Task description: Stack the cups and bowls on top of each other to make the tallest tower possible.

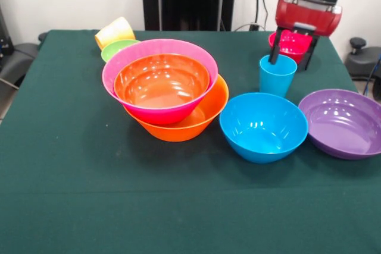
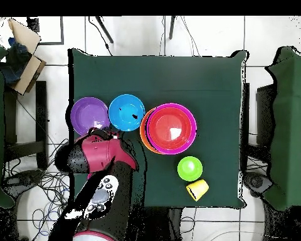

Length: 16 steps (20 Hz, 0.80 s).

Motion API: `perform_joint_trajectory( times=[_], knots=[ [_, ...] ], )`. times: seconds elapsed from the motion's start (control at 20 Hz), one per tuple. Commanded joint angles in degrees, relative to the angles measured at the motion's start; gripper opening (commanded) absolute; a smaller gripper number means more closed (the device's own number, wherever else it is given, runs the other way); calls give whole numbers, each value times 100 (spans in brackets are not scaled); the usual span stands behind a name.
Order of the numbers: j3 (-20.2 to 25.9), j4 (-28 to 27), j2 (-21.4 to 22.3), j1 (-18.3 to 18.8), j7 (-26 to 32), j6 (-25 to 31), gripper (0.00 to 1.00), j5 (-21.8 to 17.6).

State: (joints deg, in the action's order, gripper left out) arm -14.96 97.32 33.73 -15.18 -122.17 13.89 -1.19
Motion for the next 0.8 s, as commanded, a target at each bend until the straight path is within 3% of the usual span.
perform_joint_trajectory(
  times=[0.05,0.45,0.7,0.8],
  knots=[
    [209,-252,-736,104,-879,-402,100,121],
    [164,-359,-906,57,-812,-431,100,172],
    [-553,-532,-1084,-533,-1151,-756,100,341],
    [-620,-535,-1069,-582,-1128,-777,100,372]
  ],
)
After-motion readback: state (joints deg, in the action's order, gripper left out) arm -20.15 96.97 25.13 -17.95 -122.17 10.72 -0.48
